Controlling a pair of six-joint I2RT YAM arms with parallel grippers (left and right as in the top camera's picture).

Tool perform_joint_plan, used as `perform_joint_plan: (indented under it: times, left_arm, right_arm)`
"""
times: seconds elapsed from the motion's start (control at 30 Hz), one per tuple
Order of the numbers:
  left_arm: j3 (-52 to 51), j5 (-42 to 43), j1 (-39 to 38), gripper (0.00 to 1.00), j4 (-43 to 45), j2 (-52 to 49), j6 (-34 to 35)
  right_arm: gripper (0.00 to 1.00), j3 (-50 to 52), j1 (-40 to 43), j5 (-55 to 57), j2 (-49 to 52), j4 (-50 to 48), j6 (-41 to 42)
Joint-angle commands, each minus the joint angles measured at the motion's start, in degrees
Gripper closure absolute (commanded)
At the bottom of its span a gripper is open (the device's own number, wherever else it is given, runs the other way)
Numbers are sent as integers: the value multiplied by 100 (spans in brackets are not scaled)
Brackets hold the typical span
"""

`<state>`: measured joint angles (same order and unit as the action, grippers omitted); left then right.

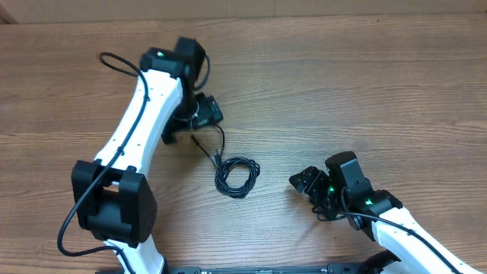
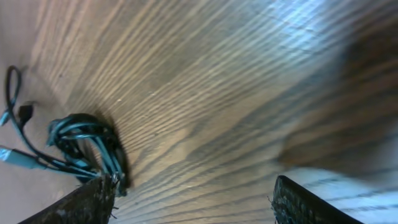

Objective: Untangle cables

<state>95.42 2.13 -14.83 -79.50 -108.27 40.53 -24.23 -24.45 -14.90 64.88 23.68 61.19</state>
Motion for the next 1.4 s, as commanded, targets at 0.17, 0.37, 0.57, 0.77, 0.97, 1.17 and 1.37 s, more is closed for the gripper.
perform_joint_plan:
  times: [0.17,0.37,0.57,0.77,0.97,1.17,1.37]
  left_arm:
    - [-2096,-527,-177,0,1036,2682,181]
    - [-3893,-354,-304,4,2347,4046,197]
    - [-5257,413,-479,6,4159,3956,839]
    - [-5523,629,-546,2,5711,3128,741]
    - [-5523,625,-599,16,6441,2164,697]
    - [-5501,684,-597,96,6826,1733,850]
    - [-5427,1207,-581,96,6734,1733,2573]
  right_arm:
    - [16,-59,9,570,-57,205,-22]
    - [15,-59,9,846,-57,221,-20]
    - [14,-59,9,887,-57,306,-22]
    - [13,-59,9,892,-57,474,-22]
    - [13,-59,9,887,-57,483,-22]
    - [14,-59,9,883,-57,671,-22]
    - [12,-59,9,254,-57,660,-20]
